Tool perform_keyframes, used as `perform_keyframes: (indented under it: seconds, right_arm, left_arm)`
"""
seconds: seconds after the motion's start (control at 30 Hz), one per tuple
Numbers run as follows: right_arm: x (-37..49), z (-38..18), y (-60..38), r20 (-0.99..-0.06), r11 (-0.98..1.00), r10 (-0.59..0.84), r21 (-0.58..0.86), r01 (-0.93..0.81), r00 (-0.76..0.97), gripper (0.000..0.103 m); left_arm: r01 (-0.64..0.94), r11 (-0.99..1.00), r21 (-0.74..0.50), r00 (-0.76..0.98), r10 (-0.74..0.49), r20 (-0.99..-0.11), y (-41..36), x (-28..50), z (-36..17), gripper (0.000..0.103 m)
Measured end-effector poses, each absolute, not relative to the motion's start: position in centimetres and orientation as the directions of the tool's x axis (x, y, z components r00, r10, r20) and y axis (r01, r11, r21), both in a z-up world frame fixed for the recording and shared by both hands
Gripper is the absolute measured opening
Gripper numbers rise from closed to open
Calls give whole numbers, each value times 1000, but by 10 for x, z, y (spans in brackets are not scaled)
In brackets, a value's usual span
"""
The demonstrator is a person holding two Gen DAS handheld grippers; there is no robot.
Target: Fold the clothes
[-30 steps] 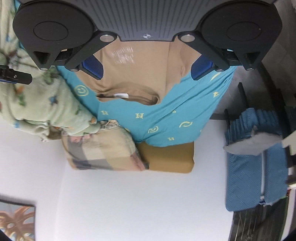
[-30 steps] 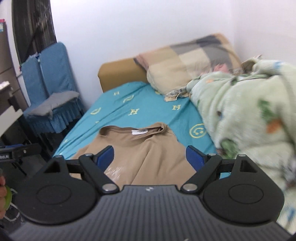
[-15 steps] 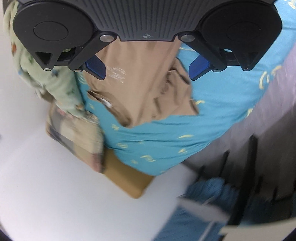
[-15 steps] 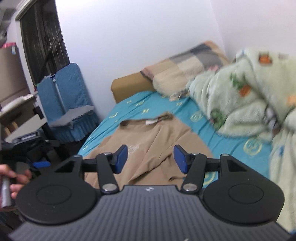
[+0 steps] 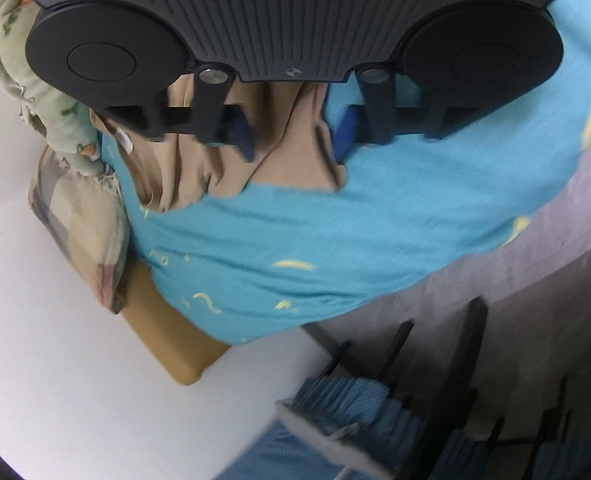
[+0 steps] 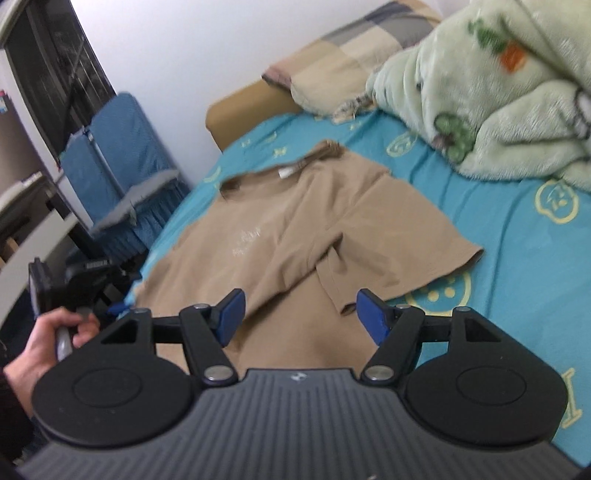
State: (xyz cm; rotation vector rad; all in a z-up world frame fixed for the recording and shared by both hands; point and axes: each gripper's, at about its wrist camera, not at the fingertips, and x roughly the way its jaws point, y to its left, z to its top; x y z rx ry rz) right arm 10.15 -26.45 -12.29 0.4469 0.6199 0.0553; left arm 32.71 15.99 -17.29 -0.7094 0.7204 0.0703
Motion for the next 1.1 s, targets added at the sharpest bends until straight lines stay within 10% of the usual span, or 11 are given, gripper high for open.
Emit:
perform_keyframes:
  seconds: [0.03,0.4,0.7,0.83,1.1]
  right_arm:
    - [104,-127,-265,-559,903,187,422,83,808,70]
    - [118,-131,-278,-551,916,88,373,150,830,70]
    - [144,-142,-287,-544,944,-10,272,188,839,70]
    - [149,-146,-284,-544,953,-10,250,173,839,70]
    - [138,-129,-274,-489,966,7,229,120,872,70]
  left_arm:
    - [-281,775,-566,762,-177,-622,159,332,-172,3]
    - [-261,941,-214,830,106,-547,197,438,-74,2]
    - [-279,958,-66,738,169,-653,177,488,-130,5]
    - [-194,980,-45,729,114,-675,157,463,-130,54]
    - [6,996,-87,769,-60,-636,84,332,-57,79]
